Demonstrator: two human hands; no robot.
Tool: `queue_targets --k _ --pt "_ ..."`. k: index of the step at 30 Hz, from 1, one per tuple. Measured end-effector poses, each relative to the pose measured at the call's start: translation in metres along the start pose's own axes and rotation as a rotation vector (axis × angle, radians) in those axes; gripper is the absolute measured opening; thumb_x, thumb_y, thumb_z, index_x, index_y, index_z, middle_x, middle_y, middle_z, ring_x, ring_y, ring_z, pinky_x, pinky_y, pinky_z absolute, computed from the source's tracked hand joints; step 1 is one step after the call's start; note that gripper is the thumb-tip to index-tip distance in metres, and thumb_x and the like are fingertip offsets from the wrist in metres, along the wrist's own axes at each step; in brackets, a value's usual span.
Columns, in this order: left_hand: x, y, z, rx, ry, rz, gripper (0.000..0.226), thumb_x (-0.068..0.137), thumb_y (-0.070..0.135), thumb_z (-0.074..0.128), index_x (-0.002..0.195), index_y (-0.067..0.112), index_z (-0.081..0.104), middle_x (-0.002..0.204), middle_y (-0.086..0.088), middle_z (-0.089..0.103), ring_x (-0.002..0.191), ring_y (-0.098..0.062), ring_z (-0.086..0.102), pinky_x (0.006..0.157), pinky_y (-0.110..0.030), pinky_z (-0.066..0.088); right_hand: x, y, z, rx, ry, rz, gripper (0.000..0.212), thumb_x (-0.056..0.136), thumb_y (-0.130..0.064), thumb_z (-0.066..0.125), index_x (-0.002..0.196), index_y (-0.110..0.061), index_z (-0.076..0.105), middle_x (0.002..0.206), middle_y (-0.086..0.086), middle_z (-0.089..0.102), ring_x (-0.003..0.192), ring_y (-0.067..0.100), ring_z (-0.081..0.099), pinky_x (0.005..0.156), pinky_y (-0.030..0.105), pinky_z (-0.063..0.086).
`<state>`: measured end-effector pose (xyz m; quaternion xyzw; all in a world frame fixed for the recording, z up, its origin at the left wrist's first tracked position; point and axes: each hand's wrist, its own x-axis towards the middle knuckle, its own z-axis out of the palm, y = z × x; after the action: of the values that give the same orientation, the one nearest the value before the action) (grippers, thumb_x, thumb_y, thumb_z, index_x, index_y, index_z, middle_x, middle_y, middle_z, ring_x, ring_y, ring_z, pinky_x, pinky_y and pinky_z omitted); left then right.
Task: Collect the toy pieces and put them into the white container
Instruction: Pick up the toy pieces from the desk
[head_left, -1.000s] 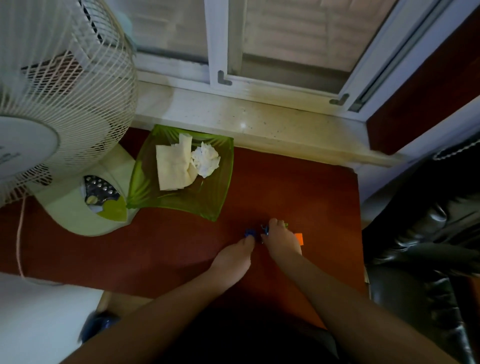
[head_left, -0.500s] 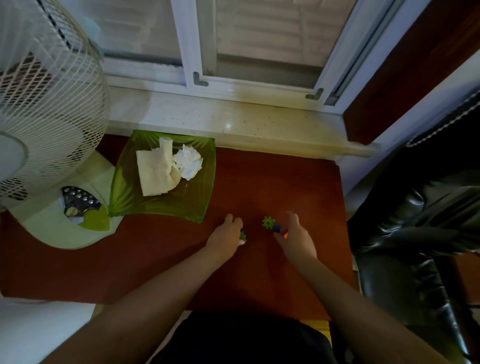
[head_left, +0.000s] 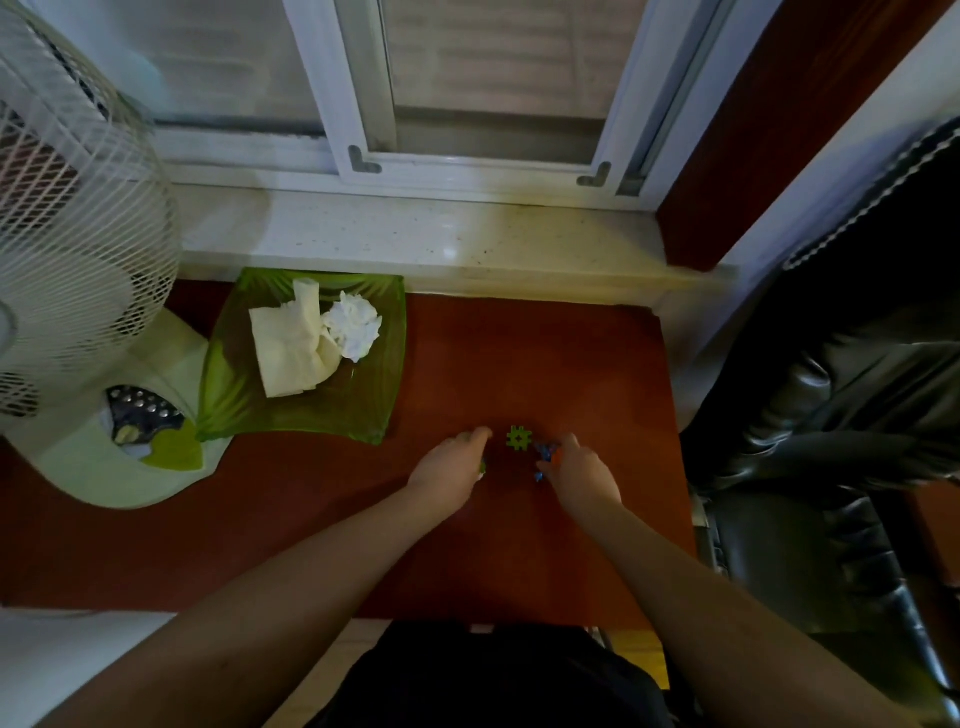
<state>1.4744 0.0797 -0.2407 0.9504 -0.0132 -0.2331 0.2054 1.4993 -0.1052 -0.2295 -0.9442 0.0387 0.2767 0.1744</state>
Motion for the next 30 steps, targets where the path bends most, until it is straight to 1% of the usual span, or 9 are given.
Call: queue_targets --k 3,5,8,13,16,19,22,26,30 --pt "0.012 0.020 -0.007 0.006 -0.013 0.024 0.067 0.093 0.001 0.052 0.150 0.017 0.021 0.151 -0.016 0.029 0.125 -0.031 0.047 0.097 -0.037 0.044 -0.001 0.003 0.002 -0.034 -0.016 -0.029 0.044 0.097 -0.036 0.051 0.132 -0.014 0.037 0.125 0.015 0.052 0.106 0.031 0.063 0.079 0.035 0.056" --pt "0.019 0.035 -0.011 -0.001 0.006 0.013 0.073 0.090 -0.007 0.050 0.151 0.019 0.018 0.153 -0.014 0.019 0.117 -0.029 0.052 0.087 -0.034 0.047 -0.001 0.005 0.003 -0.040 -0.029 -0.027 0.047 0.097 -0.035 0.051 0.134 -0.013 0.034 0.130 0.016 0.047 0.110 0.034 0.062 0.083 0.037 0.055" --pt "0.030 0.050 -0.009 0.030 0.015 0.003 0.075 0.088 -0.011 0.047 0.150 0.019 0.019 0.150 -0.010 0.019 0.101 -0.024 0.056 0.072 -0.028 0.044 -0.001 0.010 0.004 -0.078 -0.038 -0.042 0.049 0.095 -0.034 0.052 0.133 -0.011 0.033 0.129 0.015 0.047 0.109 0.035 0.061 0.082 0.040 0.054" --pt "0.041 0.056 -0.006 0.061 -0.004 -0.080 0.038 0.090 -0.002 0.050 0.125 0.011 0.043 0.138 -0.011 0.031 0.077 -0.020 0.052 0.066 -0.032 0.045 -0.002 0.020 0.003 -0.095 -0.080 -0.083 0.054 0.087 -0.031 0.057 0.132 -0.012 0.034 0.125 0.012 0.046 0.107 0.035 0.060 0.081 0.041 0.053" --pt "0.041 0.060 -0.009 0.066 0.014 -0.069 0.036 0.084 -0.005 0.056 0.115 0.010 0.045 0.128 -0.013 0.039 0.081 -0.024 0.056 0.066 -0.034 0.046 -0.006 0.034 0.003 -0.048 -0.071 -0.124 0.046 0.086 -0.034 0.055 0.124 -0.015 0.037 0.115 0.005 0.048 0.098 0.031 0.062 0.077 0.040 0.053" --pt "0.041 0.063 -0.011 0.085 -0.005 -0.009 0.036 0.082 -0.004 0.056 0.114 0.009 0.046 0.114 -0.011 0.054 0.094 -0.028 0.058 0.071 -0.034 0.041 -0.007 0.052 0.002 0.236 -0.078 -0.059 0.027 0.085 -0.033 0.058 0.106 -0.021 0.044 0.098 -0.001 0.052 0.086 0.021 0.059 0.068 0.032 0.048" --pt "0.040 0.063 -0.008 0.120 -0.013 0.009 0.026 0.084 0.001 0.055 0.106 0.014 0.049 0.104 -0.008 0.061 0.091 -0.025 0.059 0.072 -0.035 0.045 -0.006 0.063 -0.006 0.841 -0.114 0.116 0.006 0.090 -0.019 0.055 0.096 -0.019 0.054 0.087 0.005 0.063 0.064 0.017 0.056 0.052 0.030 0.039" --pt "0.035 0.057 -0.003 -0.020 -0.033 -0.019 0.029 0.090 0.015 0.057 0.117 0.024 0.052 0.111 0.000 0.060 0.086 -0.014 0.055 0.065 -0.025 0.043 -0.009 0.077 -0.018 1.714 -0.325 0.311 0.015 0.081 -0.012 0.056 0.094 -0.006 0.060 0.071 0.005 0.046 0.045 0.011 0.034 0.038 0.023 0.028" --pt "0.027 0.052 0.009 -0.487 -0.027 -0.076 0.018 0.087 0.011 0.065 0.102 0.018 0.058 0.088 -0.006 0.067 0.072 -0.016 0.065 0.073 -0.036 0.057 -0.014 0.082 -0.026 1.964 -0.445 0.230 0.049 0.044 -0.018 0.081 0.086 -0.005 0.059 0.070 0.008 0.048 0.044 0.011 0.037 0.036 0.021 0.025"
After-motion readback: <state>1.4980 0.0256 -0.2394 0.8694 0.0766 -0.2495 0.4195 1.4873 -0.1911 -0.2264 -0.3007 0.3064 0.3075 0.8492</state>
